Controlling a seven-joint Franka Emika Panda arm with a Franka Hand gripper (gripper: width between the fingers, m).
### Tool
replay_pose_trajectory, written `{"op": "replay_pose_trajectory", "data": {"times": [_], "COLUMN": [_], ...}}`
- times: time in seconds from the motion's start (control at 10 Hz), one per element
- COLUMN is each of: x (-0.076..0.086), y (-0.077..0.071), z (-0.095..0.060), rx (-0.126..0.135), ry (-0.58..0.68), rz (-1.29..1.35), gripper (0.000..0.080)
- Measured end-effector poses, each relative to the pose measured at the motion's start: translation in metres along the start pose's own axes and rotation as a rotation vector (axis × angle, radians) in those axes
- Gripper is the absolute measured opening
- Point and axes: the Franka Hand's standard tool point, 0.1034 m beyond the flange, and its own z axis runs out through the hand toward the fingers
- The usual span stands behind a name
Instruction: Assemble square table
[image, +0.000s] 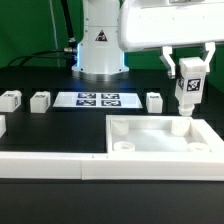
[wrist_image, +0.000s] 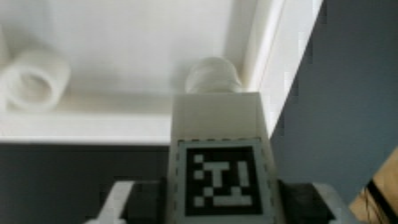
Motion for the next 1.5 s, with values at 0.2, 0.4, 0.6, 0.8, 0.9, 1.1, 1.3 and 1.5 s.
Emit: {"op": "replay_pose_trajectory", "data": {"times": [0.2, 0.4, 0.6, 0.8, 0.9, 1.1, 1.3, 1.5], "x": [0.001, -0.002, -0.004, 0.015, 0.009, 0.0, -0.003, -0.002], "y": [0.0, 0.0, 0.002, 0.006, 0.007, 0.001, -0.006, -0.009], "z": [0.0, 0.003, 0.008, 0.013, 0.021, 0.029, 0.035, 0.04], "rx": [-0.002, -0.002, -0.014, -0.028, -0.028, -0.021, -0.016, -0.014], "ry": [0.125, 0.142, 0.11, 0.084, 0.07, 0.056, 0.048, 0.047], "rz": [-0.003, -0.003, -0.035, -0.056, -0.052, -0.057, -0.066, -0.07], "gripper": [0.029, 0.029, 0.029, 0.029, 0.029, 0.029, 0.029, 0.029]}}
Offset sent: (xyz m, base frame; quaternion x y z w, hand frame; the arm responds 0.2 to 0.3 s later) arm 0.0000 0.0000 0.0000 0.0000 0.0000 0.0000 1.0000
